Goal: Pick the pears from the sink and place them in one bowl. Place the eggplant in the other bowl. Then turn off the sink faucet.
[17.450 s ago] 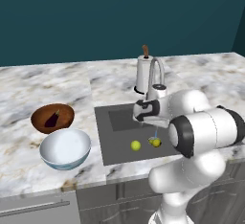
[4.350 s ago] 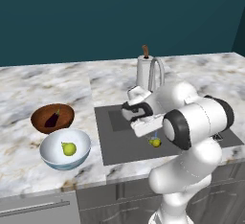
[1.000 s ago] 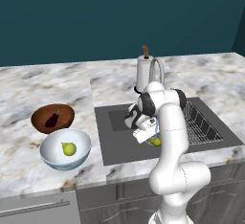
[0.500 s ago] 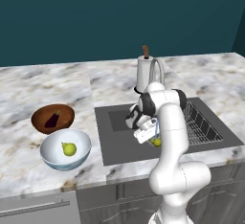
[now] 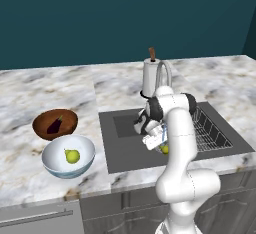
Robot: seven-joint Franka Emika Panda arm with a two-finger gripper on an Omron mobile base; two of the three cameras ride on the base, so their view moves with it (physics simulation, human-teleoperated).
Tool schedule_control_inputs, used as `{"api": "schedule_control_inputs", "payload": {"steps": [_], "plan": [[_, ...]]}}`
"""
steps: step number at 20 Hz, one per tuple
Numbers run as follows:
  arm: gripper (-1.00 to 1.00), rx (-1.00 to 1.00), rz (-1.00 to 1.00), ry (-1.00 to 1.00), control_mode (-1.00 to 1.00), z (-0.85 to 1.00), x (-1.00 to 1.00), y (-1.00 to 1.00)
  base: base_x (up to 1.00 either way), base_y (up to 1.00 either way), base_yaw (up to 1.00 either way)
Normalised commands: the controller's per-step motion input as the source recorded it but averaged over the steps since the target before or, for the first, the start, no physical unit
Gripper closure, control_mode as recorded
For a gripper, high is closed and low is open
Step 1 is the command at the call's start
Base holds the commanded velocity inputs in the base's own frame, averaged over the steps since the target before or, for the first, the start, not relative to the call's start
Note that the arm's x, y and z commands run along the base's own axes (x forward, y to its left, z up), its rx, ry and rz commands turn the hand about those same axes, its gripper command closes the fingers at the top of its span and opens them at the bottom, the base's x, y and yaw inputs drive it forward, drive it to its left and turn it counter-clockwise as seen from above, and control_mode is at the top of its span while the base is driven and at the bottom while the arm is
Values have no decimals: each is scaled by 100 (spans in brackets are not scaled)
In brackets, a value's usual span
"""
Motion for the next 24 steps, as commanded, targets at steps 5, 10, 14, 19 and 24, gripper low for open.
{"api": "schedule_control_inputs", "payload": {"steps": [5,10,14,19,24], "plan": [[100,0,-5,-4,-100,0,-100,-18,0,0,0],[100,0,-13,-12,-100,40,-41,14,0,0,0],[100,-1,-13,-40,-100,85,0,67,0,0,0],[100,-9,-14,-49,-100,69,0,97,0,0,0],[100,-4,-10,-37,-100,97,8,58,0,0,0]]}}
